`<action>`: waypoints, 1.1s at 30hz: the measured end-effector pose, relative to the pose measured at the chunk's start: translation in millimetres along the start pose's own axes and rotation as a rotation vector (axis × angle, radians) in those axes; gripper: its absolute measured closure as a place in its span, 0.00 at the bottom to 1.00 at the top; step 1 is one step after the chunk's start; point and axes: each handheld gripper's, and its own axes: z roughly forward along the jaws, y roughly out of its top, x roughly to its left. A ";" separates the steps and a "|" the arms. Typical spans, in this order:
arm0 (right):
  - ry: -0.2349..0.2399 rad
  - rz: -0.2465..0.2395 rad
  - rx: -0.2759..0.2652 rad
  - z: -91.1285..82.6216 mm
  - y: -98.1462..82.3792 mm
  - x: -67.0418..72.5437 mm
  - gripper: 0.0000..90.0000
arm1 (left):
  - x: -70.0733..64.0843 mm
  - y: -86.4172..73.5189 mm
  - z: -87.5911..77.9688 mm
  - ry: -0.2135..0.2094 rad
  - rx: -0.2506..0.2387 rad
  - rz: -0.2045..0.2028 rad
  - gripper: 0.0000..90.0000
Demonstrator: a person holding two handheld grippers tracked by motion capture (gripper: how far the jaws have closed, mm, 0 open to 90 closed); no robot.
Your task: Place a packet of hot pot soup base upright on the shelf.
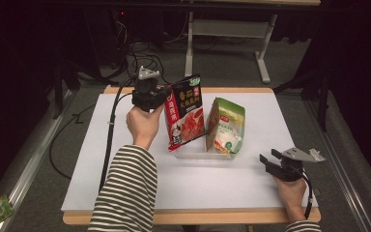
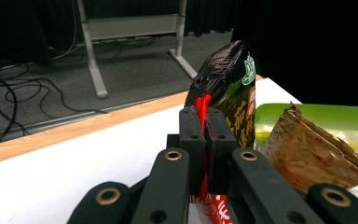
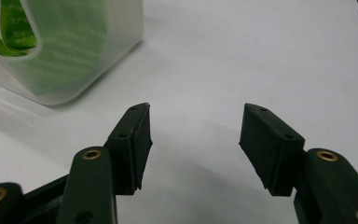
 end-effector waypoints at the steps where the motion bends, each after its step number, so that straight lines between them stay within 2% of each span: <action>1: 0.000 0.006 -0.001 0.0 -0.1 0.3 0.49 | -0.2 0.4 0.3 0.005 -0.001 0.001 0.98; 10: -0.002 -0.002 -0.003 -0.2 -0.1 0.0 0.49 | -4.7 1.8 0.7 0.057 -0.017 0.018 0.98; 13: -0.001 -0.002 -0.004 -0.3 -0.1 -0.2 0.49 | -7.2 1.9 5.8 0.059 -0.022 0.016 0.98; 17: -0.001 0.000 -0.002 -0.3 -0.1 -0.3 0.49 | -16.0 2.7 13.0 0.078 -0.021 0.051 0.98; 22: -0.001 -0.001 -0.004 -0.4 -0.2 -0.2 0.48 | -24.0 2.6 14.1 0.077 -0.028 0.074 0.98; 23: -0.002 -0.002 -0.005 -0.5 -0.2 -0.2 0.48 | -26.3 1.9 13.6 0.082 -0.031 0.089 0.98; 29: -0.004 -0.006 -0.002 -0.2 -0.2 0.5 0.48 | -32.6 -1.9 12.1 0.081 -0.056 0.098 0.97; 33: -0.004 -0.004 -0.002 -0.2 -0.2 1.0 0.48 | -36.4 -3.0 9.6 0.076 -0.054 0.120 0.97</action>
